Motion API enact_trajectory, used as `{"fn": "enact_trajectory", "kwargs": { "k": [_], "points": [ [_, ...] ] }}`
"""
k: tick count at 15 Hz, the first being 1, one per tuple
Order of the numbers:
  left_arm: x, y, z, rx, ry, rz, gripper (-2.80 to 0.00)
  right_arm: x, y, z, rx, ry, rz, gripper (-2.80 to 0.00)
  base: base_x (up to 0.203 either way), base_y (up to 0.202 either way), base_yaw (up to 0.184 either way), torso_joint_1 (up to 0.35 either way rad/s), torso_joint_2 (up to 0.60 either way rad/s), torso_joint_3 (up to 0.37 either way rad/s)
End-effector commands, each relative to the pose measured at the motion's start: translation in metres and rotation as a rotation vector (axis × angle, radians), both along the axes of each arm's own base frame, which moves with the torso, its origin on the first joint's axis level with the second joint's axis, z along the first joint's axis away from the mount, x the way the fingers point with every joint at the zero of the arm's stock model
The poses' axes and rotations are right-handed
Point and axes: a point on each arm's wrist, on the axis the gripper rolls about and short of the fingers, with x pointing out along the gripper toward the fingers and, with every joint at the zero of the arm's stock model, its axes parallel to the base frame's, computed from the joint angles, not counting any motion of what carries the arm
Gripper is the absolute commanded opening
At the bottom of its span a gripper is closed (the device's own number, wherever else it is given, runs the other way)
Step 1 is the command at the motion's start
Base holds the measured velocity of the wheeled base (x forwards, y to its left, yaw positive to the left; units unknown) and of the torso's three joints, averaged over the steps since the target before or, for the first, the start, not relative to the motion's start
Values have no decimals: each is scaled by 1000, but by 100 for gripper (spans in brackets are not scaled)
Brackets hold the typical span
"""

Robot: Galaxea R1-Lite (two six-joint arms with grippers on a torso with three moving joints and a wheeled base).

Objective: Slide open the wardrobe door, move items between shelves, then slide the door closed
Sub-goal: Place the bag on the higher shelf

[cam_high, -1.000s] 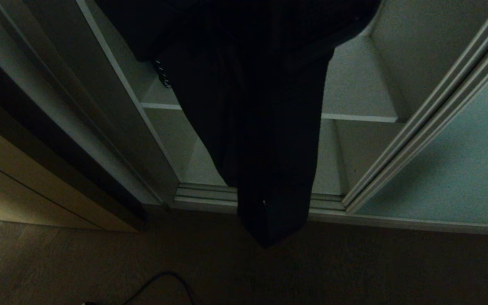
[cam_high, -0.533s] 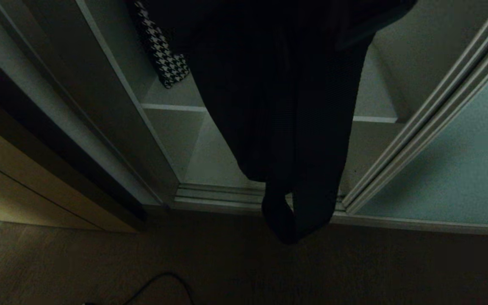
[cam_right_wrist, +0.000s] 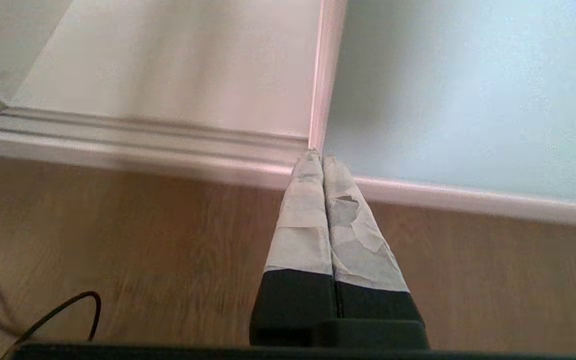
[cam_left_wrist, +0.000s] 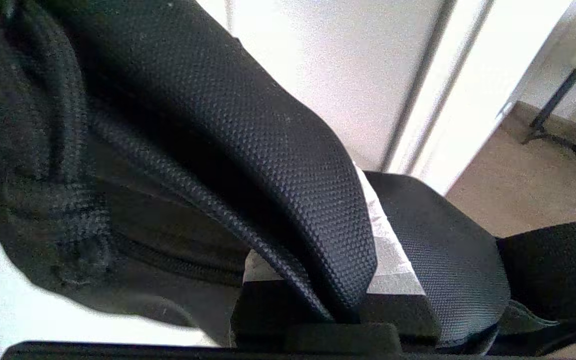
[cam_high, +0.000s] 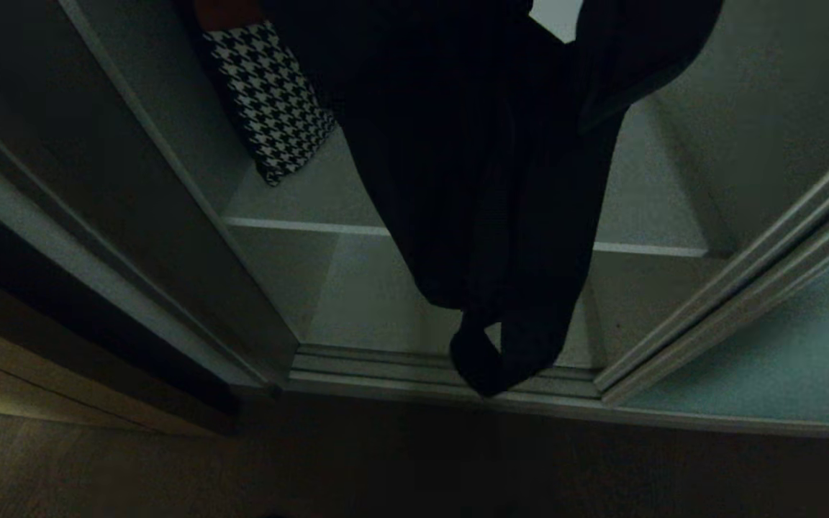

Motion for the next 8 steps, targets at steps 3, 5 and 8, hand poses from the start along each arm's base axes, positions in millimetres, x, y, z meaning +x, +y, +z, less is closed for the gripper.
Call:
{"fn": "enact_trajectory", "kwargs": {
  "k": [3, 5, 8],
  "points": [
    [6, -5, -4, 12, 13, -3, -280, 0, 0, 0, 0, -1, 0, -280, 197, 0, 2, 4, 3, 1],
    [11, -9, -6, 19, 23, 2, -280, 0, 0, 0, 0, -2, 0, -280, 192, 0, 0, 3, 6, -1],
    [29, -21, -1, -20, 49, 45, -280, 0, 0, 0, 0, 0, 0, -280, 76, 0, 0, 3, 1, 2]
  ]
}}
